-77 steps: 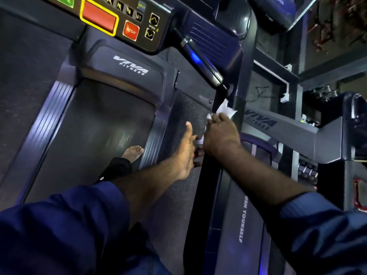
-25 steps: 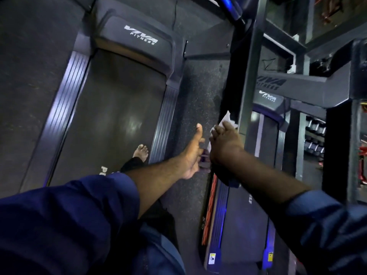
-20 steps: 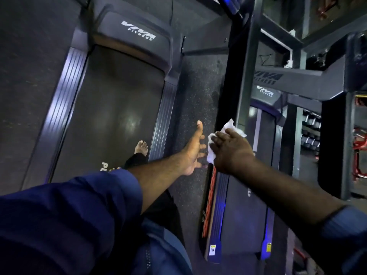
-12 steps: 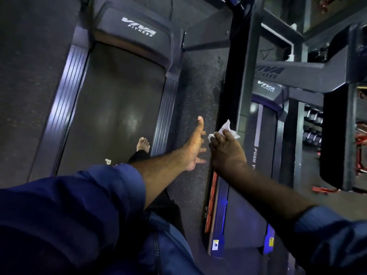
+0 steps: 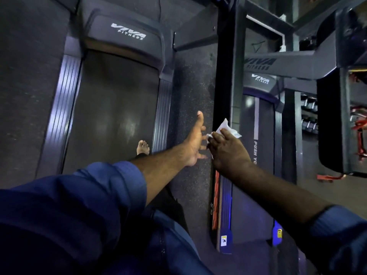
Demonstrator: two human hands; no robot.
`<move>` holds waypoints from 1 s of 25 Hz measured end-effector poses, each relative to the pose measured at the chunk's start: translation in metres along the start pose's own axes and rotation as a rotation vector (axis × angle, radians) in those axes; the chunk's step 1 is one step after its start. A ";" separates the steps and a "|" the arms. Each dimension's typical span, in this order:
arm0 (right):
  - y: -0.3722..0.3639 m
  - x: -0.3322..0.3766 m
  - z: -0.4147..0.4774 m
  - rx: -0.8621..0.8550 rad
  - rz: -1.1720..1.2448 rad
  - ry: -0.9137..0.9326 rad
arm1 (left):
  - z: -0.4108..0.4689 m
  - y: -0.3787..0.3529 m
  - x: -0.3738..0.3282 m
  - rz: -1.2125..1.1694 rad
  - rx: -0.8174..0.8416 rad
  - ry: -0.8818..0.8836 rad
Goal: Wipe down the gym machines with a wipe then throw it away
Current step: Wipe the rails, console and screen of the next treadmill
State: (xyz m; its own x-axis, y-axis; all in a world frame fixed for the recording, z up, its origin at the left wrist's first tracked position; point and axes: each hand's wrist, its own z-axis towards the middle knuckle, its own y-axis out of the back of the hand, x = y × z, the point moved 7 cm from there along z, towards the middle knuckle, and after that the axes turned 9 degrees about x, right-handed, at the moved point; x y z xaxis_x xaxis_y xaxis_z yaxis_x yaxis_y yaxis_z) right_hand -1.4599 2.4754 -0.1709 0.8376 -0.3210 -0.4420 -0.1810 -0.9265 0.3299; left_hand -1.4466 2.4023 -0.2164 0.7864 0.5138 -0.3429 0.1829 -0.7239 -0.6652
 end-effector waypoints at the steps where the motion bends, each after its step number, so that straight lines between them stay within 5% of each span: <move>1: -0.002 -0.001 -0.008 -0.029 0.002 0.060 | -0.001 -0.002 -0.002 0.016 0.006 -0.008; 4: 0.006 -0.009 -0.009 -0.187 0.058 0.173 | 0.001 -0.005 -0.003 0.052 0.020 -0.029; 10: -0.017 0.000 -0.017 -0.366 0.255 0.059 | 0.005 -0.013 -0.007 0.238 0.000 -0.112; 14: -0.049 0.001 -0.045 -0.795 0.564 0.041 | 0.019 -0.039 -0.034 0.658 -0.097 -0.379; 17: -0.067 0.012 -0.038 -1.067 1.270 -0.200 | 0.028 -0.061 -0.046 1.255 -0.155 -0.718; 20: -0.063 0.046 -0.038 -1.379 2.305 -0.608 | 0.032 -0.107 -0.050 1.919 0.087 -1.059; 23: -0.040 0.057 -0.016 -1.412 3.425 -0.436 | 0.039 -0.126 -0.033 2.405 0.413 -1.122; 25: -0.042 0.048 -0.007 -1.283 3.782 -0.264 | 0.042 -0.126 -0.028 2.470 0.444 -1.156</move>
State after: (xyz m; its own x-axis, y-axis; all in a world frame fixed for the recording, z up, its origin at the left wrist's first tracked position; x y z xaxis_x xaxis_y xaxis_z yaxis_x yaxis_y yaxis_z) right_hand -1.4084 2.4998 -0.2000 0.0032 0.8942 0.4476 0.6738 0.3288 -0.6617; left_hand -1.5165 2.4985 -0.1513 -0.9097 -0.3981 -0.1179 -0.0790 -0.1127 0.9905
